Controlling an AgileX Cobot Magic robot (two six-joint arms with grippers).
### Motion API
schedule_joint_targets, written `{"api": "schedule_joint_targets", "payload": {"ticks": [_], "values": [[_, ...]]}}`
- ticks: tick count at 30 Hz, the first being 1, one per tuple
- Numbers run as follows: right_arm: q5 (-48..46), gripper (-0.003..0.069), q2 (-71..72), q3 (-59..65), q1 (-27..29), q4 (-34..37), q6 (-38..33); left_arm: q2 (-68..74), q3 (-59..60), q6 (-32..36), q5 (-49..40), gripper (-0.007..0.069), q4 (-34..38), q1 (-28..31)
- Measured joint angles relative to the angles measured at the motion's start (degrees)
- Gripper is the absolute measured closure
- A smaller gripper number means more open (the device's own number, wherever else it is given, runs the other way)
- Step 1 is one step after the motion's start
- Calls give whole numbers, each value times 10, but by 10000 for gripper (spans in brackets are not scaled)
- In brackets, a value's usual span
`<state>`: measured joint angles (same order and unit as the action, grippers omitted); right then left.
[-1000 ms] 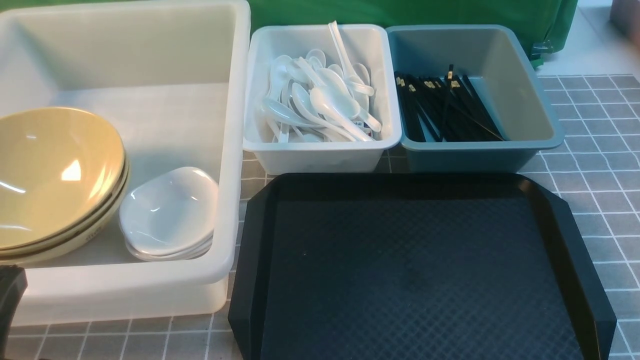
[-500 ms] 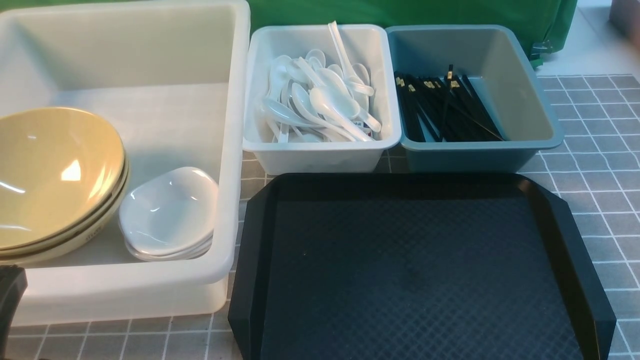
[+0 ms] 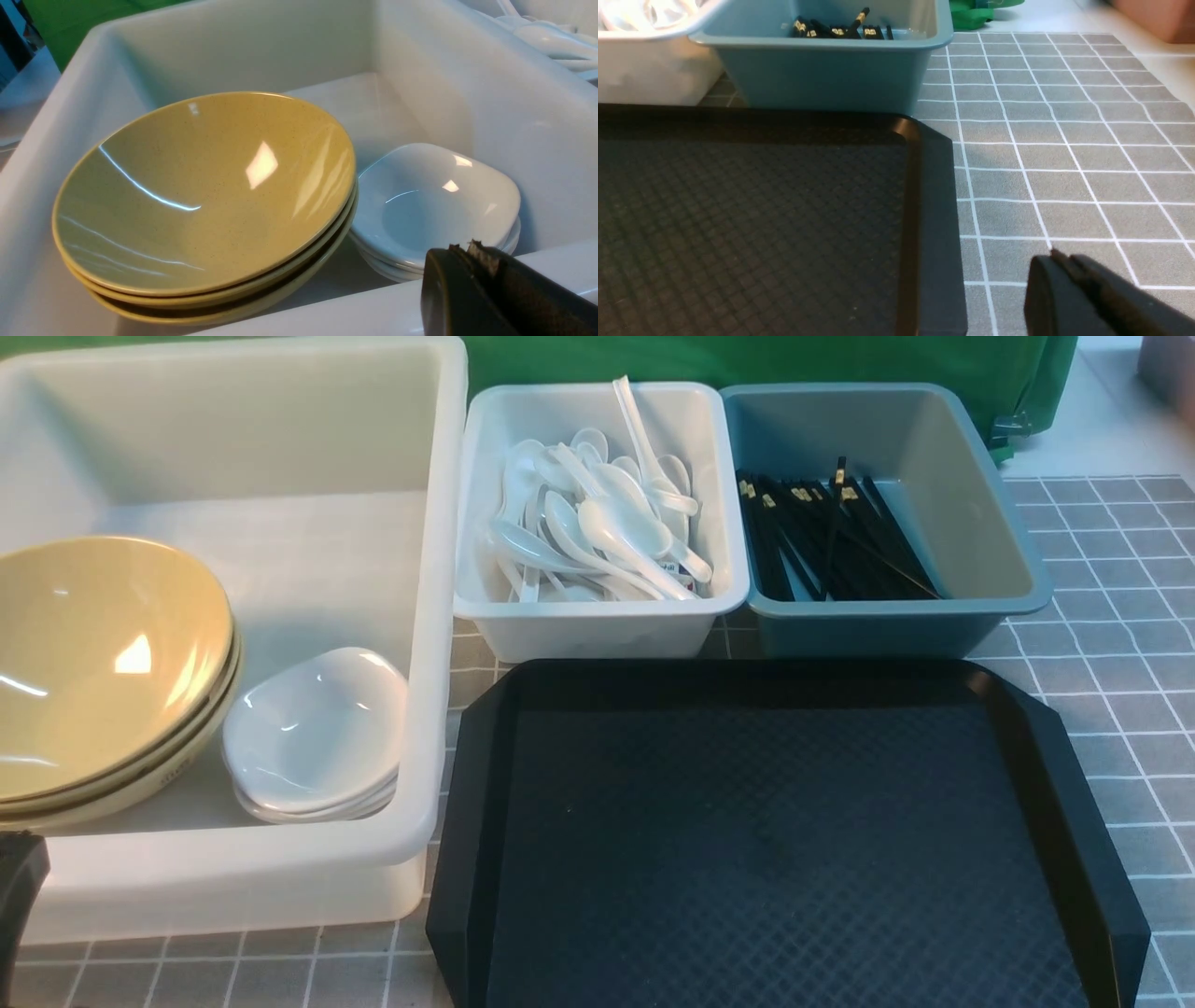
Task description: On grey table put chopsticks spoon bowls plates into blue grey white boxes.
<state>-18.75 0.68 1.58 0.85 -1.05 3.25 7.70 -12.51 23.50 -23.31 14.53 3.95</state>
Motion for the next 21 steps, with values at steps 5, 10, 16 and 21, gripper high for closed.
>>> {"api": "schedule_joint_targets", "payload": {"ticks": [5, 10, 16, 21], "values": [[0, 613, 0, 0, 1, 0, 0, -61, 86, -7, 46, 635, -29, 0], [0, 613, 0, 0, 1, 0, 0, -83, 137, -128, 89, 635, -93, 0], [0, 608, 0, 0, 1, 0, 0, -83, 139, -226, 46, 635, -135, 0], [0, 601, 0, 0, 1, 0, 0, -84, 139, -174, 45, 635, -135, 0]]}}
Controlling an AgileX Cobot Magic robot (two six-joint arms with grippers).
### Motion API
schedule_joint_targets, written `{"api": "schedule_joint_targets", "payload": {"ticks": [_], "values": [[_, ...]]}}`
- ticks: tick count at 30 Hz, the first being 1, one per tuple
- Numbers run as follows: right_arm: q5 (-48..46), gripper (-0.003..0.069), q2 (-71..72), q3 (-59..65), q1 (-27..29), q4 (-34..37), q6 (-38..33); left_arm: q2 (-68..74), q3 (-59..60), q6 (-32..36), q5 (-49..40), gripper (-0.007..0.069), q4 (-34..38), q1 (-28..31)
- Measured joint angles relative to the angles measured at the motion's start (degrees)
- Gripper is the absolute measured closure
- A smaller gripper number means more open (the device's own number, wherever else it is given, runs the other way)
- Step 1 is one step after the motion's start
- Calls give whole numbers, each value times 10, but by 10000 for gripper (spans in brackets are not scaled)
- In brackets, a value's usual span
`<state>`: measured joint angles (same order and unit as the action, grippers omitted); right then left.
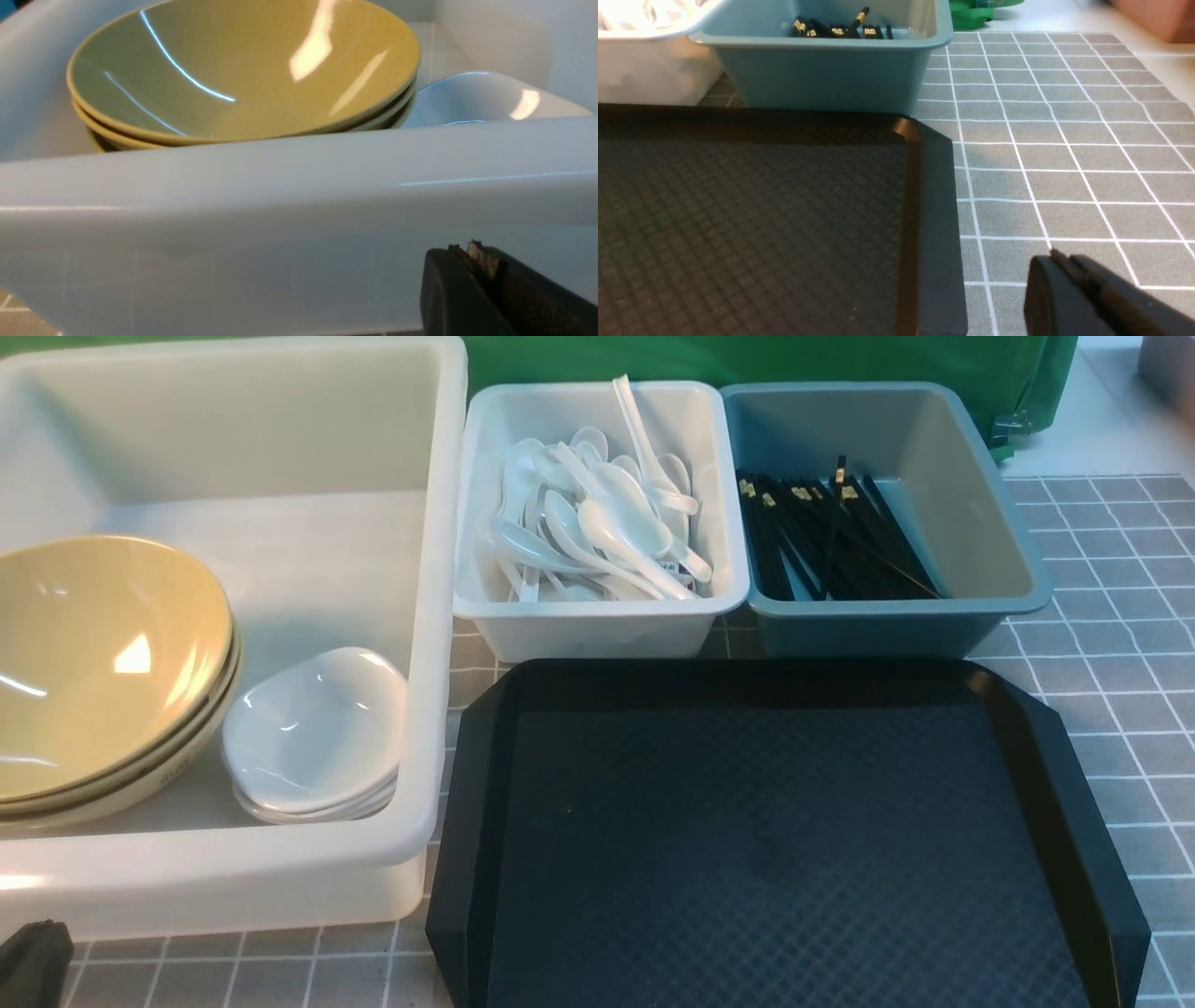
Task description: On grey table put chopsticks spoon bowls plates into blue grey white boxes.
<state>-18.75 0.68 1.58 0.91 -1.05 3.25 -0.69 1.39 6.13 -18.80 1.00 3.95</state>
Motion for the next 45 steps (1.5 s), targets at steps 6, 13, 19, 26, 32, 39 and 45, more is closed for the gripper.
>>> {"api": "schedule_joint_targets", "payload": {"ticks": [6, 13, 19, 26, 32, 39, 45], "values": [[0, 599, 0, 0, 0, 0, 0, -1, 0, 13, 0, 635, 0, 0], [0, 593, 0, 0, 0, 0, 0, -1, 0, 18, 1, 635, 0, 0], [0, 580, 0, 0, 0, 0, 0, -1, 0, 19, 1, 635, 0, 0], [0, 575, 0, 0, 0, 0, 0, -1, 0, 19, 1, 635, 0, 0], [0, 566, 0, 0, 0, 0, 0, -1, 0, 20, 1, 635, 0, 0], [0, 561, 0, 0, 0, 0, 0, -1, 0, 20, 1, 635, 0, 0], [0, 554, 0, 0, 0, 0, 0, -1, 0, 20, 1, 635, 0, 0]]}}
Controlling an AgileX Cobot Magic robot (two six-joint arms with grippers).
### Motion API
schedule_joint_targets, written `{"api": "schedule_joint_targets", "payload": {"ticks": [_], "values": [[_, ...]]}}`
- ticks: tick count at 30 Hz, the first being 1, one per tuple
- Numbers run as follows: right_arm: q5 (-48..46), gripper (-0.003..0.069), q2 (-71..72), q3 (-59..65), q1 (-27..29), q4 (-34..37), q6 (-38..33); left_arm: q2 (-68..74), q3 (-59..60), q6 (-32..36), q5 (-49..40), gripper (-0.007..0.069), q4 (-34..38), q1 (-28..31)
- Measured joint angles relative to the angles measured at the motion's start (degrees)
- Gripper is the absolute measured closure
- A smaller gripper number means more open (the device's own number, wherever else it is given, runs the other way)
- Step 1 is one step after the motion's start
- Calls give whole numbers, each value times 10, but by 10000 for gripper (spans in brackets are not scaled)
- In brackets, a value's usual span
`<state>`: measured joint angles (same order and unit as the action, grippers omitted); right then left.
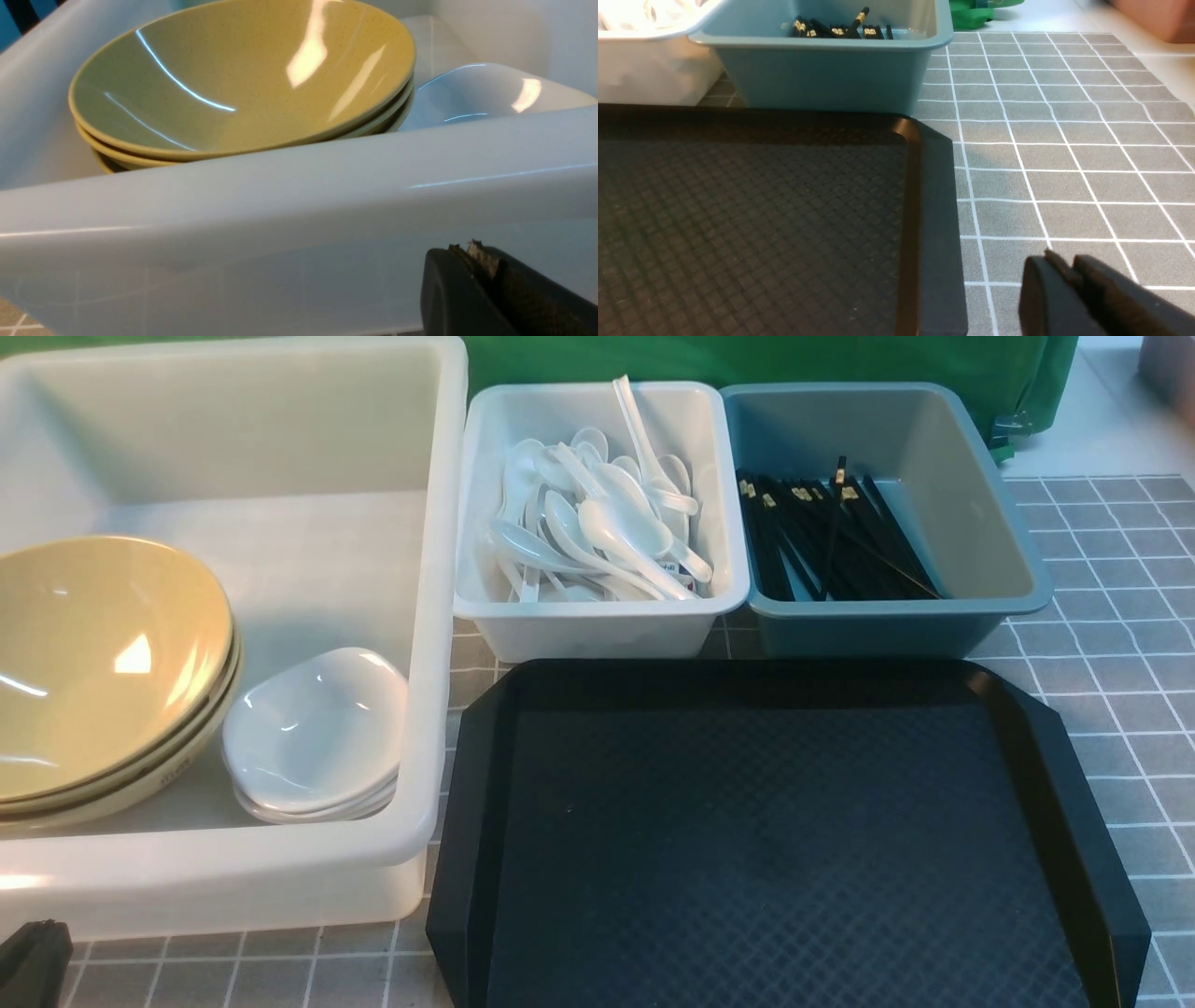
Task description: On grey table put chopsticks spoon bowls plates into blue grey white boxes.
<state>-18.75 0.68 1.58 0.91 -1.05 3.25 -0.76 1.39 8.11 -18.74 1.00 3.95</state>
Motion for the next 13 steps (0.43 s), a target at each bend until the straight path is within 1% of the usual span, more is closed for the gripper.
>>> {"api": "schedule_joint_targets", "payload": {"ticks": [13], "values": [[0, 540, 0, 0, 0, 0, 0, 0, 0, 0, 0, 635, 0, 0]]}}
